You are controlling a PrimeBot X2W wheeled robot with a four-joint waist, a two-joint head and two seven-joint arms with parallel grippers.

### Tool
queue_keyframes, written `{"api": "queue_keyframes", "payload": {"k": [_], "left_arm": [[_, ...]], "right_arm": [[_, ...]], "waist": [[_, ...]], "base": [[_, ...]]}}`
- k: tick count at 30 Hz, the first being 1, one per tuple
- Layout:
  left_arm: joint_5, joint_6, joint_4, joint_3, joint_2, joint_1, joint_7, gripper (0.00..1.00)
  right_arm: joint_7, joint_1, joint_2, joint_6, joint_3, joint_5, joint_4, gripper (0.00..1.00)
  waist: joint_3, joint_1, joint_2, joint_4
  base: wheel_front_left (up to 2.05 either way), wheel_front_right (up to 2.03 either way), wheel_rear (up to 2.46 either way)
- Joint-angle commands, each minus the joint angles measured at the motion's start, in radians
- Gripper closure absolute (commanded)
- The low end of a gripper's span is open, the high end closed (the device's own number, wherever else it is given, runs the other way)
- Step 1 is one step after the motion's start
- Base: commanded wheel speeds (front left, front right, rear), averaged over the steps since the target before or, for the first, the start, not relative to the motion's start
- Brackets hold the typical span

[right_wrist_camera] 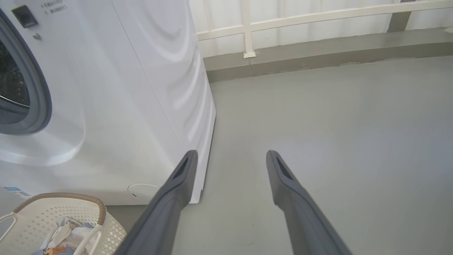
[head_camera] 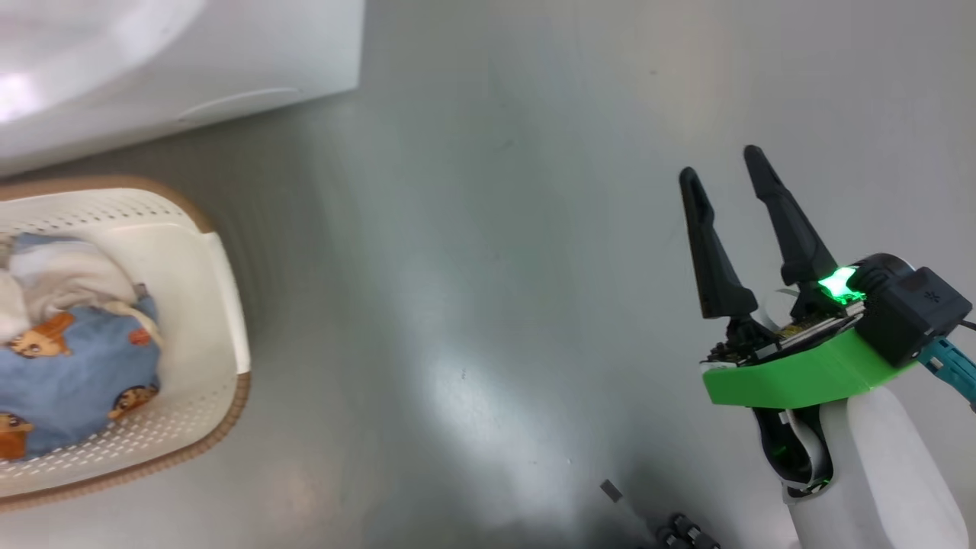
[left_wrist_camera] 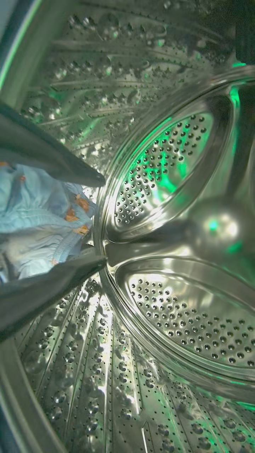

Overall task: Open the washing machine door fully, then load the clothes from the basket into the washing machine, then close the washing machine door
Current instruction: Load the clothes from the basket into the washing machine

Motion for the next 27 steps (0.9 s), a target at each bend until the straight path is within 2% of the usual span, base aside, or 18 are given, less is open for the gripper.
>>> {"api": "queue_keyframes", "payload": {"k": [1, 7, 17, 27], "left_arm": [[-0.014, 0.017, -0.057, 0.028, 0.050, 0.054, -0.005, 0.00], [-0.045, 0.079, -0.256, 0.057, 0.032, 0.275, -0.023, 0.00], [-0.054, 0.193, -0.574, 0.067, -0.029, 0.653, -0.074, 0.00], [-0.026, 0.266, -0.740, 0.009, -0.108, 0.930, -0.114, 0.00]], "right_arm": [[-0.005, 0.044, -0.008, 0.009, 0.012, -0.015, -0.022, 0.00], [-0.005, 0.075, -0.011, 0.009, -0.009, -0.027, -0.024, 0.00], [-0.005, 0.119, -0.029, 0.009, -0.045, -0.046, -0.030, 0.00], [-0.005, 0.163, -0.048, 0.009, -0.083, -0.071, -0.025, 0.00]], "waist": [[-0.040, 0.0001, 0.0000, 0.035], [-0.083, 0.0001, 0.0000, 0.063], [-0.157, 0.0001, 0.0000, 0.113], [-0.239, 0.0001, 0.0000, 0.164]], "base": [[0.00, 0.00, 0.00], [0.00, 0.00, 0.00], [0.00, 0.00, 0.00], [0.00, 0.00, 0.00]]}}
